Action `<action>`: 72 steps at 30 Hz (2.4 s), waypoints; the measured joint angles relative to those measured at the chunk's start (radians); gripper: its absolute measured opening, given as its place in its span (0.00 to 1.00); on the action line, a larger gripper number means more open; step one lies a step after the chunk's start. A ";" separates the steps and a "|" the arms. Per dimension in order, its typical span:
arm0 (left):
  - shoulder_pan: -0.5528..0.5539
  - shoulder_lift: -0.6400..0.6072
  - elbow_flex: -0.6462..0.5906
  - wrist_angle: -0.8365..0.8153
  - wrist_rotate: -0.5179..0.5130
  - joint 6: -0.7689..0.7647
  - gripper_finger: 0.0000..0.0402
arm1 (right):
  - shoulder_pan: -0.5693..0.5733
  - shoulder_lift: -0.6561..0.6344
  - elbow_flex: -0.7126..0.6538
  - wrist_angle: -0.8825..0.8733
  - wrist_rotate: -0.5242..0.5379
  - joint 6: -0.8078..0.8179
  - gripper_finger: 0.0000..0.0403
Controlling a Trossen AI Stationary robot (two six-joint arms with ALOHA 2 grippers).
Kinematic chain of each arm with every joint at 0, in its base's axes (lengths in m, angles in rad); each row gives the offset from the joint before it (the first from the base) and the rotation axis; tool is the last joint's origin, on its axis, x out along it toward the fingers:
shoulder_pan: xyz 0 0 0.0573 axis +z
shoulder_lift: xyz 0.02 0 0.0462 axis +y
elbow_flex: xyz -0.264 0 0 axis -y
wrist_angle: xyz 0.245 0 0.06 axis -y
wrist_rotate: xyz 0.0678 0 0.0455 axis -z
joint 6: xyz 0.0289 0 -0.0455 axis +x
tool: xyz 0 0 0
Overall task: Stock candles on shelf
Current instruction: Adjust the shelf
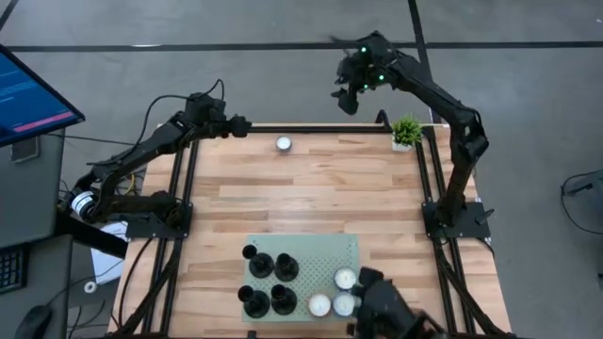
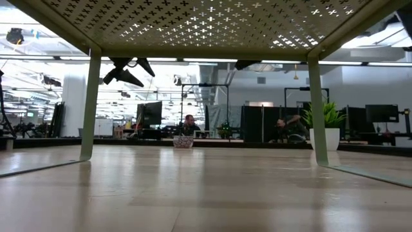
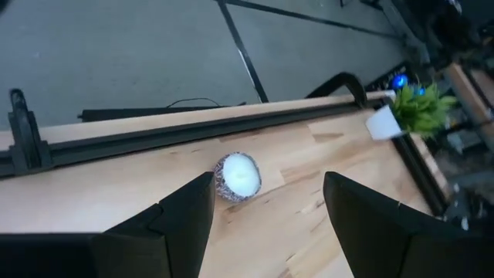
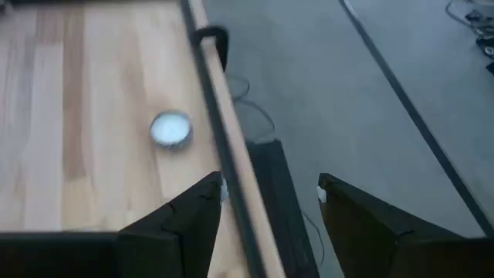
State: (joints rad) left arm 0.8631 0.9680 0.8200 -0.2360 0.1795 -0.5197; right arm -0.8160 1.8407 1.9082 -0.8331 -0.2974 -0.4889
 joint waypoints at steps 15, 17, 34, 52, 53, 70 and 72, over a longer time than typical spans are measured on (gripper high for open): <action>0.015 0.094 0.002 0.061 -0.123 -0.193 0.59 | -0.148 0.097 0.093 0.201 -0.355 0.194 0.50; 0.016 0.163 0.002 0.062 -0.100 -0.196 0.57 | -0.148 0.094 0.102 0.203 -0.358 0.201 0.50; 0.090 0.423 0.001 0.106 -0.225 0.093 0.02 | -0.141 0.077 0.102 0.026 -0.353 0.236 0.41; 0.177 0.514 0.000 0.171 0.081 0.200 0.00 | 0.083 0.127 0.101 0.248 -0.153 0.645 0.21; 0.177 0.502 0.000 0.170 0.083 0.202 0.00 | 0.109 0.130 0.101 0.251 -0.138 0.667 0.19; 0.182 0.275 0.000 0.074 0.141 0.221 0.00 | 0.140 0.148 0.202 -0.311 -0.120 0.240 0.00; 0.181 0.257 0.000 0.055 0.143 0.228 0.01 | 0.111 0.106 0.194 -0.359 -0.061 0.144 0.00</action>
State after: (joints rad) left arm 1.0438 1.2250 0.8200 -0.1811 0.3227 -0.2918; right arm -0.7050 1.9471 2.1023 -1.1917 -0.3584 -0.3448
